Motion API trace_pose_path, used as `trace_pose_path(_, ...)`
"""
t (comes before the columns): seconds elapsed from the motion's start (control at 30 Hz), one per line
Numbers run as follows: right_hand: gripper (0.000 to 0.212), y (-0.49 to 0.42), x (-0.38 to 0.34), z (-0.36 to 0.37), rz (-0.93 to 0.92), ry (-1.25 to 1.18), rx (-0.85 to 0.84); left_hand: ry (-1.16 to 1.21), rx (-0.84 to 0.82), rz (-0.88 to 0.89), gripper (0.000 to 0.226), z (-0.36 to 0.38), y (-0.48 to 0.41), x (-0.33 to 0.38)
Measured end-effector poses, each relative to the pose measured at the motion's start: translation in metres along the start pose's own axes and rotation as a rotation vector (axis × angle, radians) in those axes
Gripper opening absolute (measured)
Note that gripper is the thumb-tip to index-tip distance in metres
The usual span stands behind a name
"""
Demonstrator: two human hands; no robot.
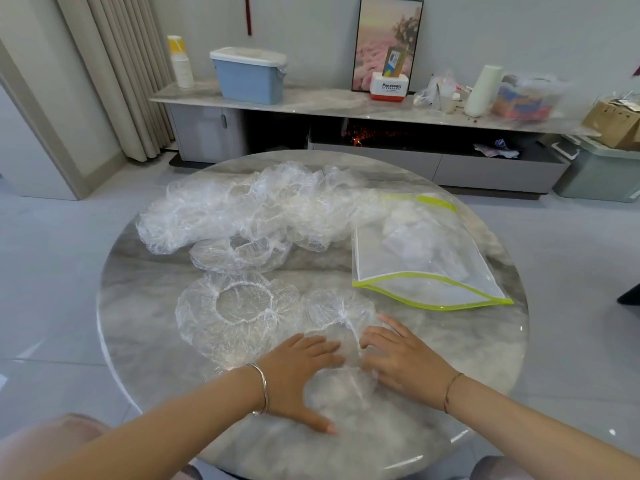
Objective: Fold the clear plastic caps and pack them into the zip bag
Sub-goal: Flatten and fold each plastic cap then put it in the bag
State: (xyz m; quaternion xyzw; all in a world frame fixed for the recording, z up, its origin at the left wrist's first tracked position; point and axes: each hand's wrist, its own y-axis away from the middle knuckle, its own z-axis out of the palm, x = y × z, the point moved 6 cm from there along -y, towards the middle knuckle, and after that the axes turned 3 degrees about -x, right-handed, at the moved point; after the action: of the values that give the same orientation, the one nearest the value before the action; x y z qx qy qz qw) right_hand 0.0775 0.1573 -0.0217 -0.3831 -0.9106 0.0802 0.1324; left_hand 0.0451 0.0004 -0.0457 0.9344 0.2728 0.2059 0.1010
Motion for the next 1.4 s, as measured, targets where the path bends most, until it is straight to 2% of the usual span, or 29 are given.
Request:
trace_pose_path(0.1, 0.011, 0.006, 0.009, 0.008, 0.087, -0.146, -0.040, -0.036, 0.005, 0.003, 0.108, 0.000, 0.005, -0.005)
trace_pose_path(0.17, 0.010, 0.010, 0.018, 0.011, 0.235, -0.350, -0.068, -0.035, 0.047, -0.003, 0.102, -0.002, 0.005, -0.012)
trace_pose_path(0.3, 0.018, 0.017, 0.034, 0.009, 0.609, -0.820, -0.019, 0.098, 0.235, 0.015, 0.060, -0.020, 0.004, -0.024)
trace_pose_path(0.37, 0.023, 0.020, 0.040, 0.012, 0.816, -1.036, 0.013, 0.207, 0.328, -0.056, 0.051, -0.032, 0.006, -0.031)
trace_pose_path(0.47, 0.022, 0.025, 0.046, 0.016, 0.992, -1.108, 0.054, 0.427, 0.383, -0.202, 0.023, -0.039, 0.007, -0.042)
trace_pose_path(0.57, 0.011, 0.028, 0.048, 0.018, 1.057, -1.059, 0.035, 0.634, 0.356, -0.270, 0.019, -0.036, 0.005, -0.041)
trace_pose_path(0.63, 0.010, 0.029, 0.050, 0.020, 1.060, -0.957, -0.020, 0.709, 0.323, -0.313, 0.020, -0.032, 0.004, -0.040)
trace_pose_path(0.73, 0.017, 0.028, 0.048, 0.022, 1.019, -0.806, -0.118, 0.653, 0.309, -0.383, 0.016, -0.031, 0.003, -0.041)
trace_pose_path(0.8, 0.025, 0.024, 0.047, 0.013, 0.980, -0.660, -0.051, 0.432, 0.341, -0.434, 0.014, -0.034, 0.006, -0.042)
trace_pose_path(0.83, 0.030, 0.021, 0.046, 0.005, 0.938, -0.571, 0.014, 0.266, 0.416, -0.427, 0.024, -0.040, 0.007, -0.040)
trace_pose_path(0.9, 0.043, 0.010, 0.039, -0.007, 0.793, -0.439, 0.080, 0.054, 0.620, -0.290, 0.043, -0.054, 0.009, -0.027)
trace_pose_path(0.97, 0.050, 0.001, 0.029, -0.008, 0.643, -0.385, 0.049, -0.044, 0.698, -0.058, 0.043, -0.057, 0.007, -0.010)
trace_pose_path(1.03, 0.066, -0.005, 0.016, 0.003, 0.551, -0.382, -0.085, -0.204, 0.593, 0.118, 0.040, -0.041, -0.004, -0.002)
trace_pose_path(1.07, 0.079, -0.006, 0.012, 0.011, 0.549, -0.397, -0.167, -0.287, 0.520, 0.144, 0.042, -0.029, -0.010, -0.003)
trace_pose_path(1.17, 0.104, 0.001, 0.011, 0.031, 0.609, -0.407, -0.352, -0.350, 0.359, 0.015, 0.054, -0.003, -0.021, -0.016)
trace_pose_path(1.27, 0.103, 0.006, 0.013, 0.040, 0.602, -0.385, -0.426, -0.341, 0.262, -0.069, 0.057, 0.005, -0.023, -0.023)
trace_pose_path(1.4, 0.080, 0.007, 0.009, 0.044, 0.585, -0.392, -0.465, -0.308, 0.190, -0.073, 0.056, 0.009, -0.027, -0.024)
